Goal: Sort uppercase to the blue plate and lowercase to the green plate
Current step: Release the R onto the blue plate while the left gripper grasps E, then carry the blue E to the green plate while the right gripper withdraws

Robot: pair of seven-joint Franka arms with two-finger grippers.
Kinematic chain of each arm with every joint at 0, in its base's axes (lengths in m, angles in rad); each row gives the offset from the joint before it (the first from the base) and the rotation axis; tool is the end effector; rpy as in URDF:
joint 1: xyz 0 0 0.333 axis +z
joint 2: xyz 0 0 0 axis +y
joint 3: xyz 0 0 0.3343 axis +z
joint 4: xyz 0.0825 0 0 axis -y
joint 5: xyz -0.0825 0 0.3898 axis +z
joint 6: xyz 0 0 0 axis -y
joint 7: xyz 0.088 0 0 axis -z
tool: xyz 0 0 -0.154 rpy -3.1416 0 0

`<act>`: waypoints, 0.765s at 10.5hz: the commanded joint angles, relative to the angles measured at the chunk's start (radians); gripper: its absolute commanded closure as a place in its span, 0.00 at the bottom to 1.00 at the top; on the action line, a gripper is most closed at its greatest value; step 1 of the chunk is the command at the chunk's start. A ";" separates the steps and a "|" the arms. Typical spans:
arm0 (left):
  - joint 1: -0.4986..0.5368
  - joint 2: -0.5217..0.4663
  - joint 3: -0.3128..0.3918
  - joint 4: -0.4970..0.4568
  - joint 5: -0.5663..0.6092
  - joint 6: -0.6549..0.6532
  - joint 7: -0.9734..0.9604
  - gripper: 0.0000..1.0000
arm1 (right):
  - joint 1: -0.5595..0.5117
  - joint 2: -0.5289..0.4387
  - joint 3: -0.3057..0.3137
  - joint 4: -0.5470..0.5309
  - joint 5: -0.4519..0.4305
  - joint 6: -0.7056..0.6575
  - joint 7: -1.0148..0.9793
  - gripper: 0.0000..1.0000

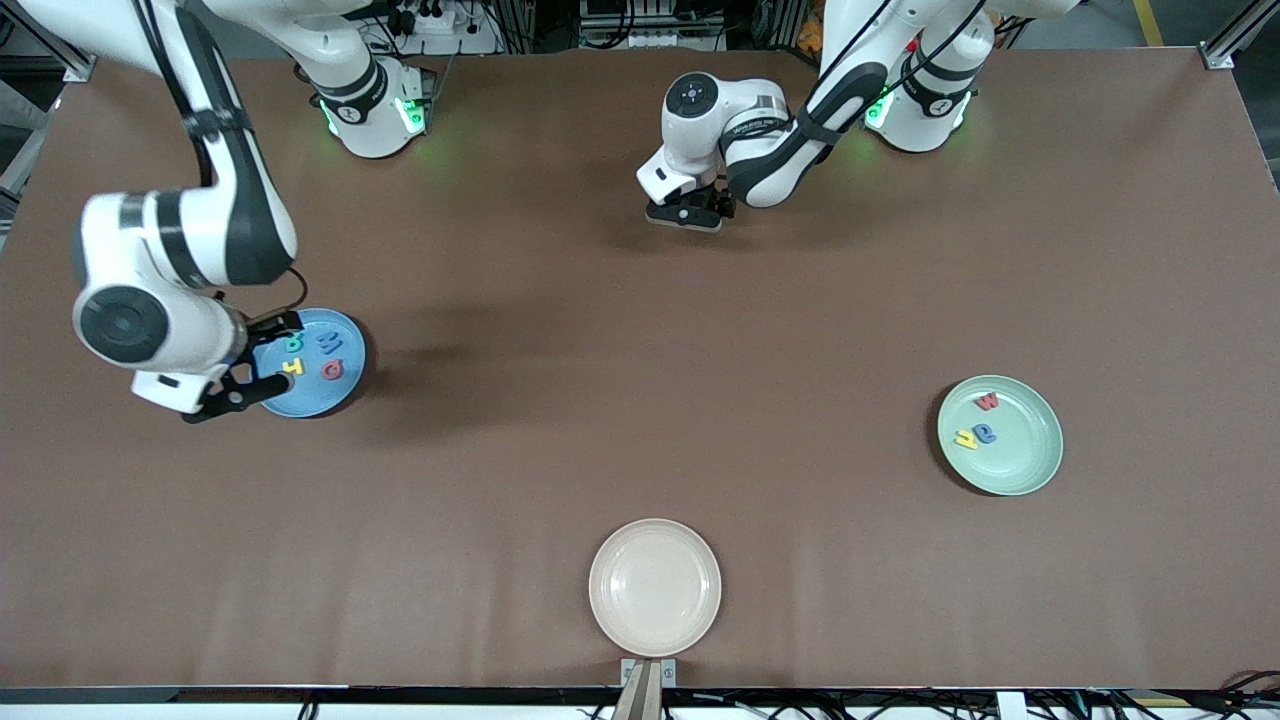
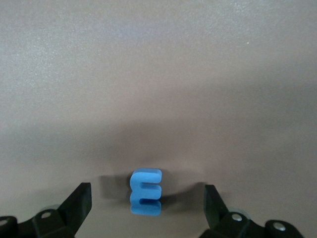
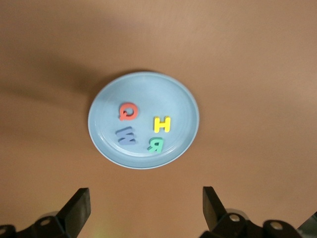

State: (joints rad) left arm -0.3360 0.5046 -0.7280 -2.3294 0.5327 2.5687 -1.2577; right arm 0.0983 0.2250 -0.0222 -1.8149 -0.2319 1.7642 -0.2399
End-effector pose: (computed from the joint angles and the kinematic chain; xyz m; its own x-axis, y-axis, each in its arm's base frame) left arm 0.2197 -0.4571 0.1332 0.9705 -0.2226 -0.0923 -0.2256 -0.9739 -0.0236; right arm 0.5850 0.0142 0.3691 0.8842 0.3413 -0.3189 0.3996 -0.9063 0.1380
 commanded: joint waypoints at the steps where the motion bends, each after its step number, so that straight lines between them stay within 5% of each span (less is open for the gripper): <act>1: 0.011 0.008 -0.007 -0.010 0.038 0.025 -0.003 0.00 | -0.075 -0.100 0.103 0.020 0.020 -0.014 0.007 0.00; 4: 0.008 0.020 -0.005 -0.008 0.046 0.028 -0.006 0.00 | -0.165 -0.145 0.125 0.089 0.202 -0.014 0.024 0.00; 7: 0.008 0.020 -0.005 -0.007 0.046 0.028 -0.011 0.00 | -0.161 -0.199 0.123 0.141 0.194 -0.022 0.028 0.00; 8: 0.008 0.020 -0.005 -0.005 0.046 0.028 -0.011 0.45 | -0.164 -0.202 0.123 0.160 0.188 -0.022 0.030 0.00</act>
State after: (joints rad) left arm -0.3370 0.5247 -0.7279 -2.3319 0.5479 2.5825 -1.2577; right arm -0.0523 0.0430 0.0849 -1.6823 -0.0583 1.7571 -0.2209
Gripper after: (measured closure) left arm 0.013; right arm 0.000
